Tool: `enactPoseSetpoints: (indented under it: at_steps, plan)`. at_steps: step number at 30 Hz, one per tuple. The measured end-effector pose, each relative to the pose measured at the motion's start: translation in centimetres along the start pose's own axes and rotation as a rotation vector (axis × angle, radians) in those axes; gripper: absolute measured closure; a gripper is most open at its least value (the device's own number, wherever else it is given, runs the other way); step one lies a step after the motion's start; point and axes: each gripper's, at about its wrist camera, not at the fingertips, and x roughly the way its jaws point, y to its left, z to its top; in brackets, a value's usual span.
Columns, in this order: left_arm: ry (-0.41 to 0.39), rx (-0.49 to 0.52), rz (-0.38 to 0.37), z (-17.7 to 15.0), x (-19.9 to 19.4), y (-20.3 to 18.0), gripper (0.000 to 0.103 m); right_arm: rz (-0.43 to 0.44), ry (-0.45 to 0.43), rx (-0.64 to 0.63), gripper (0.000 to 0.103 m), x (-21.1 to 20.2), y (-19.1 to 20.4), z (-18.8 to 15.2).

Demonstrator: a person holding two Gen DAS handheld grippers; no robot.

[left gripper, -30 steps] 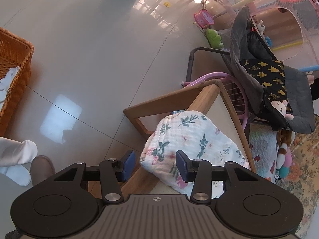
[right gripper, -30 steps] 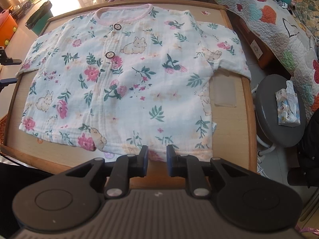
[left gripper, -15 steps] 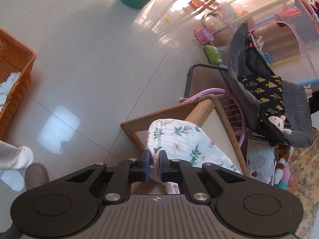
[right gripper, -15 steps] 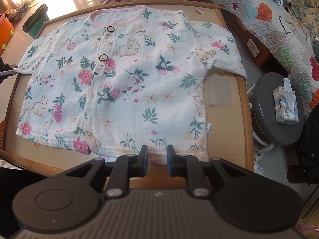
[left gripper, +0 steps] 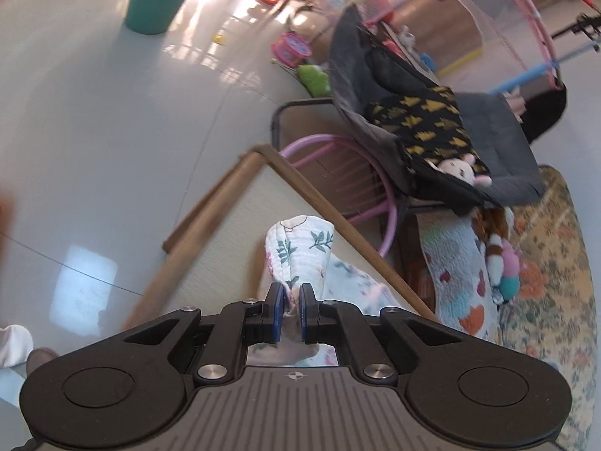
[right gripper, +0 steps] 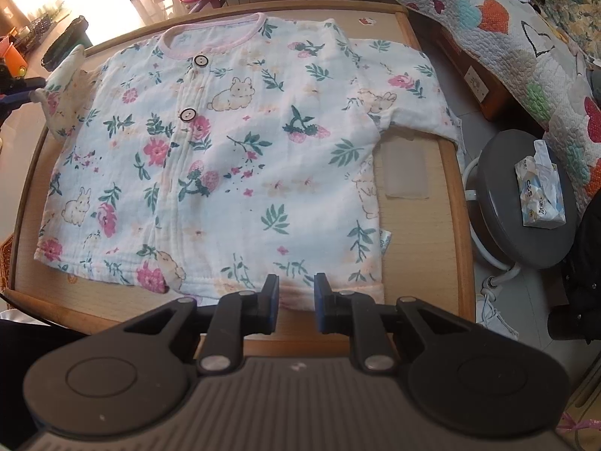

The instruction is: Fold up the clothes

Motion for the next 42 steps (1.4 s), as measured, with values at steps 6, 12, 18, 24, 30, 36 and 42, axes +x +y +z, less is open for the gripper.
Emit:
enactPoseSetpoints:
  at_steps: [6, 12, 18, 24, 30, 36, 42]
  plan:
    - [0.065, 0.089, -0.046, -3.0, 1.5, -1.9, 0.095, 0.002, -0.003, 0.012, 0.084, -0.2, -0.4, 0.0]
    - [0.122, 0.119, -0.017, -5.3, 4.3, -1.9, 0.095, 0.0, 0.002, 0.02, 0.083, 0.1, -0.6, 0.0]
    - [0.148, 0.149, 0.022, -6.3, 5.9, -1.7, 0.094, 0.003, 0.01, 0.021, 0.083, 0.3, -0.5, 0.0]
    - [0.163, 0.269, 0.056, -6.3, 6.3, -2.9, 0.094, 0.004, 0.02, 0.022, 0.083, 0.6, -0.6, -0.2]
    - [0.166, 0.465, 0.097, -6.6, 6.4, -5.4, 0.09, 0.004, 0.022, 0.029, 0.083, 0.7, -0.4, -0.2]
    - [0.189, 0.509, 0.077, -6.7, 6.3, -6.6, 0.09, 0.004, 0.029, 0.027, 0.083, 0.7, -0.6, -0.1]
    - [0.228, 0.533, 0.042, -7.0, 6.7, -7.0, 0.088, -0.001, 0.043, 0.035, 0.083, 0.8, -1.0, -0.1]
